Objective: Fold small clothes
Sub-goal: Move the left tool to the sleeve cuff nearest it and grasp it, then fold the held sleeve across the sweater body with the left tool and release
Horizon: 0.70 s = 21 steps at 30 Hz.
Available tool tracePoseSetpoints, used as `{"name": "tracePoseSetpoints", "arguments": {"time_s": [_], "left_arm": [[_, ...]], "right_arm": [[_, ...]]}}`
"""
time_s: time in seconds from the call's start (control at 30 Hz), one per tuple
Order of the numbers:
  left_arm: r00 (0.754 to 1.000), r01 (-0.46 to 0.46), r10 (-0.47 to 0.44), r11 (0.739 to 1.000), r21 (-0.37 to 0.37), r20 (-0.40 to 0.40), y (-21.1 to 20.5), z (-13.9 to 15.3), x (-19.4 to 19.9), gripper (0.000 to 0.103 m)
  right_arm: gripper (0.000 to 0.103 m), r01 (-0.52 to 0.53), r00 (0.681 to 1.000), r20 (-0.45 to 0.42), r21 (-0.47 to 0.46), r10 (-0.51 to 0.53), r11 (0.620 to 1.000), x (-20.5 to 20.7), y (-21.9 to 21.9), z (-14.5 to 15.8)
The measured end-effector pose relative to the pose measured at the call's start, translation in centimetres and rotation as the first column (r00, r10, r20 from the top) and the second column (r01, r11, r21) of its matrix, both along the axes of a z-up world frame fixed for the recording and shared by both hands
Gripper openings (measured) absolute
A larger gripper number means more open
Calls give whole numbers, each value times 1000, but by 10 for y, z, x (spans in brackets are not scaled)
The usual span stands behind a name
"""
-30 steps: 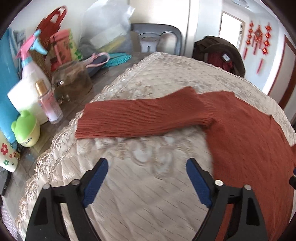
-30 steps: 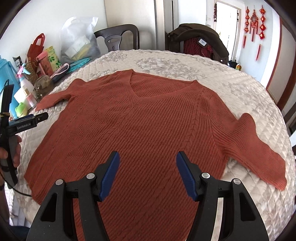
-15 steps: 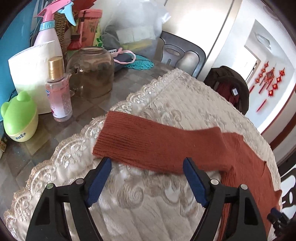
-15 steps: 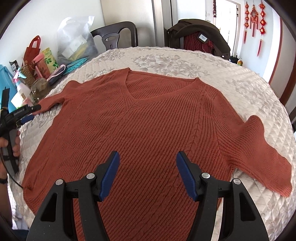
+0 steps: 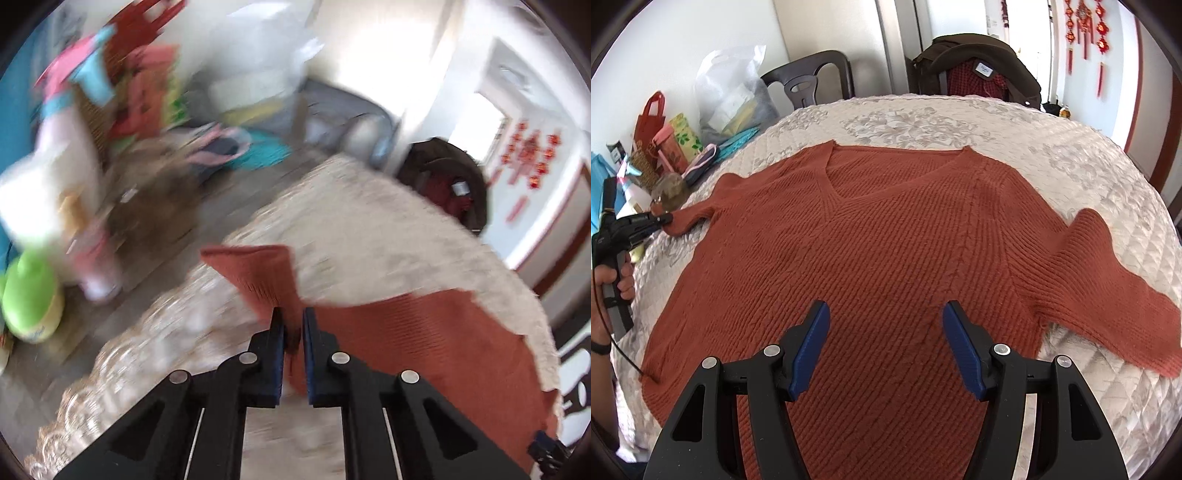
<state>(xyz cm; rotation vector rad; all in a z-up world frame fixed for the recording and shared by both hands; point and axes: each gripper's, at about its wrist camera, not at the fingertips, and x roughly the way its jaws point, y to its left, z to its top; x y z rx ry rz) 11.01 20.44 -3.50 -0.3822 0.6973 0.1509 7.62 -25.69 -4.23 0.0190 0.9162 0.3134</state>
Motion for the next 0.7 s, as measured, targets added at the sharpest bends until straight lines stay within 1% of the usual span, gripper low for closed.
{"name": "tracePoseSetpoints", "arguments": {"time_s": [0.07, 0.13, 0.2, 0.27, 0.33, 0.37, 0.47, 0.5, 0.53, 0.6, 0.63, 0.7], "left_arm": [[995, 82, -82, 997, 0, 55, -22, 20, 8, 10], [981, 171, -170, 985, -5, 99, -47, 35, 16, 10], [953, 274, -271, 962, -3, 132, -78, 45, 24, 10], [918, 374, -369, 927, -7, 147, -111, 48, 30, 10], [884, 453, -447, 892, -11, 138, -142, 42, 36, 10], [868, 485, -481, 874, -9, 121, -158, 36, 38, 10], [836, 547, -544, 837, -22, 66, -187, 17, 39, 10], [836, 548, -546, 836, -15, 54, -191, 13, 37, 10], [841, 540, -540, 841, 1, 44, -191, 10, 35, 10], [859, 511, -512, 859, 29, 26, -181, 8, 28, 13], [871, 490, -491, 871, 36, 22, -172, 7, 24, 16], [909, 413, -416, 908, 74, 27, -147, 10, 13, 41]], "right_arm": [[64, 15, 1000, 6, 29, -15, 999, -1, -6, 2], [64, 26, 1000, 11, 54, -27, 998, -2, -10, 4], [64, 34, 999, 14, 74, -35, 997, -3, -14, 7], [64, 41, 999, 18, 89, -42, 995, -5, -17, 8], [64, 50, 999, 11, 100, -51, 994, -6, -20, 9], [64, 53, 999, 5, 106, -54, 993, -6, -21, 9], [64, 55, 998, 0, 105, -55, 993, -7, -23, 9], [64, 54, 999, 1, 103, -55, 993, -9, -24, 9], [64, 53, 999, 1, 100, -53, 994, -10, -24, 10], [64, 49, 999, -1, 100, -50, 994, -11, -25, 9], [64, 46, 999, -3, 99, -46, 994, -11, -25, 9], [64, 37, 999, -5, 101, -37, 994, -9, -22, 8]]}}
